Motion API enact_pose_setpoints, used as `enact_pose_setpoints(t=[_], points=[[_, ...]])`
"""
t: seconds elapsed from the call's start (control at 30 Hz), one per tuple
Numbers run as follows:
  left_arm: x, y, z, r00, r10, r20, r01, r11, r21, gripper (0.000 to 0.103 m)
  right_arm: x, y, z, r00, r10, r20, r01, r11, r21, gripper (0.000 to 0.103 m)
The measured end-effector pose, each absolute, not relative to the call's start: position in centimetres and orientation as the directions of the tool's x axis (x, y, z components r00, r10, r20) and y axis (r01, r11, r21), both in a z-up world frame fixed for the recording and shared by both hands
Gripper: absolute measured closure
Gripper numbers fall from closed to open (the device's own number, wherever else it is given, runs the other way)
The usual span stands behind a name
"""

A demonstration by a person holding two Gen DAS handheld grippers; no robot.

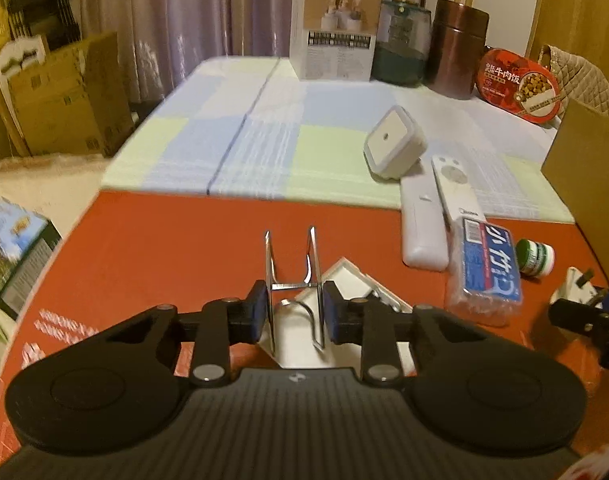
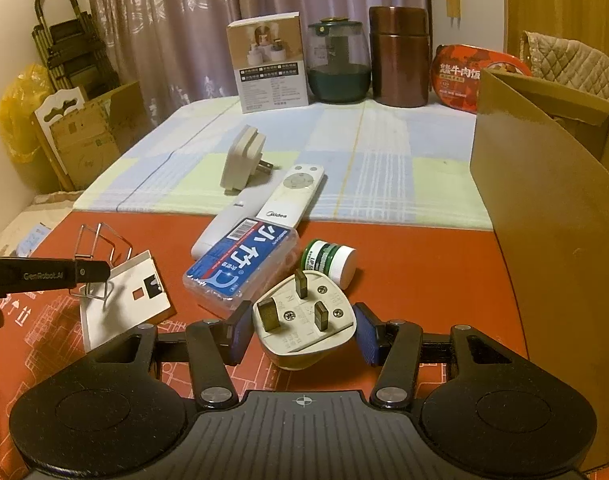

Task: Organize rigid objects
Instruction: 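Grasp the white plug with the right tool while the left tool grasps the wire rack, then lift the wire rack and white plug with both tools over the cardboard box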

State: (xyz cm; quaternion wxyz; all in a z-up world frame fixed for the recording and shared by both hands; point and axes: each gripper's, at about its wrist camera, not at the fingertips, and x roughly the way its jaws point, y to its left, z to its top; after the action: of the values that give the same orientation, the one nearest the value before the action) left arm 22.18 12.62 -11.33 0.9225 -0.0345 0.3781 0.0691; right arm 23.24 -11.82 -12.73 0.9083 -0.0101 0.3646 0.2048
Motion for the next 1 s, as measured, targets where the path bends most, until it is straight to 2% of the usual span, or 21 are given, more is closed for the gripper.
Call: enact_pose_setpoints(t=[0.27,0.5,0.53,0.57,0.6,1.0], points=[[22.5,12.8,-11.3,0.703,0.083,-0.706,-0.146,0.989,-0.029,0.080,23.3,-11.7,-12.8,0.647,0.370,-0.666,-0.382,0.914,0.137,0.053],[21.8,12.6,-9.9,0.754,0.103,-0.649,-0.138,0.990,-0.003,0.082,23.3,-11.9,-12.5,0.657,0.368,-0.658,-0.379,0.916,0.134,0.053],[21.8,12.6,-9.8,0.757,0.099,-0.646,-0.133,0.991,-0.004,0.085,23.2,-11.9,-12.5,0.658,0.368,-0.657,-0.378,0.916,0.134,0.053],[21.7,12.6,-9.6,0.760,0.094,-0.644,-0.128,0.992,-0.006,0.100,23.2,-12.0,-12.4,0.658,0.368,-0.657,-0.379,0.916,0.133,0.053],[21.7,12.5,-9.5,0.758,0.093,-0.645,-0.125,0.992,-0.004,0.103,23.2,-12.0,-12.4,0.659,0.368,-0.656,-0.380,0.916,0.131,0.053],[21.3,12.0,-9.2,0.760,0.078,-0.646,-0.098,0.995,0.006,0.102,22.7,-12.2,-12.1,0.665,0.361,-0.654,-0.383,0.916,0.117,0.053]])
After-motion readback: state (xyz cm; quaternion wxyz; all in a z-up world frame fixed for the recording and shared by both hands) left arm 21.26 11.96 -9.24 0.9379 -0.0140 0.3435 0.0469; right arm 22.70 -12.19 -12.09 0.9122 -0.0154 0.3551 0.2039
